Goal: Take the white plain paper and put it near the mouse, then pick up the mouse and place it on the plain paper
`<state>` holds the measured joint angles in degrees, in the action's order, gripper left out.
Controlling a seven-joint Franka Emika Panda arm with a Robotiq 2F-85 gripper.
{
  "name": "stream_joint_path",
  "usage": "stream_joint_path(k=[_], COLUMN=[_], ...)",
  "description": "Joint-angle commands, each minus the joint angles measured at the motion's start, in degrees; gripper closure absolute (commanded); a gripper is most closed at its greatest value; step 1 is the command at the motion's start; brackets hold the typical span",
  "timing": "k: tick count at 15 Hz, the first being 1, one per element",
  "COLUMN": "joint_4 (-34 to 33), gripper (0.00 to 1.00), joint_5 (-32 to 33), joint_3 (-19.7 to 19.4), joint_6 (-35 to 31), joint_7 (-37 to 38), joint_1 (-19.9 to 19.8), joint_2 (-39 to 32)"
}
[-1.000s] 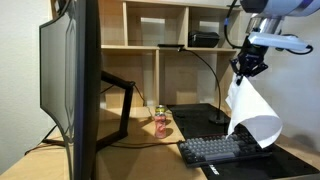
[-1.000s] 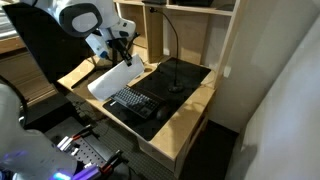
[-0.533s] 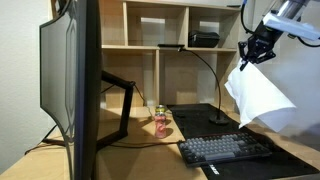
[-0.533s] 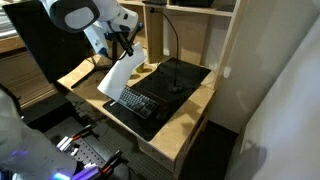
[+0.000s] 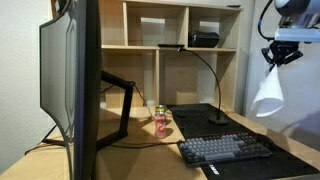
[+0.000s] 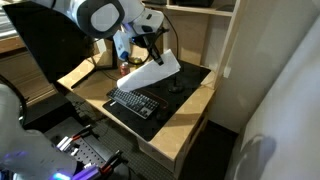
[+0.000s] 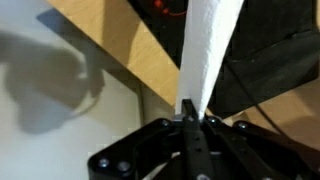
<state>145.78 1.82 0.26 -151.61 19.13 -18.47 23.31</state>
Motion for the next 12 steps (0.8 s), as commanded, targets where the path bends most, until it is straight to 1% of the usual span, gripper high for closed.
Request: stream_joint_path(k=[1, 2, 3, 4, 5, 6, 7, 8, 9, 10, 11, 12], joint_4=[-5.0, -6.5, -8.1, -9.9, -11.7, -13.6, -15.3, -16.7, -18.0, -18.8, -19.4, -19.8], gripper=[1.00, 1.00, 1.00, 1.00, 1.00, 1.00, 1.00, 1.00, 1.00, 1.00, 1.00, 1.00], joint_5=[15.0, 20.7, 25.9, 31.3, 36.6, 41.9, 47.1, 52.3, 57.0, 56.7, 53.9, 49.7], joint_3=[3.5, 4.5, 6.6, 8.6, 10.9, 14.1, 17.2, 18.6, 18.3, 11.3, 9.4, 6.7], joint_6=[-4.9, -5.4, -6.0, -5.3, -5.3, -4.7, -1.7, 2.0, 5.0, 6.0, 4.9, 2.6], joint_7=[10.9, 15.7, 20.2, 25.1, 29.6, 34.4, 39.0, 43.5, 46.9, 46.2, 44.5, 42.3], joint_1=[-9.6, -12.4, -16.2, -19.6, -23.4, -27.7, -30.9, -31.6, -30.1, -21.5, -18.6, -15.3], joint_2=[-7.3, -8.8, -10.2, -11.3, -12.6, -13.7, -14.7, -16.1, -19.3, -22.8, -26.0, -28.6])
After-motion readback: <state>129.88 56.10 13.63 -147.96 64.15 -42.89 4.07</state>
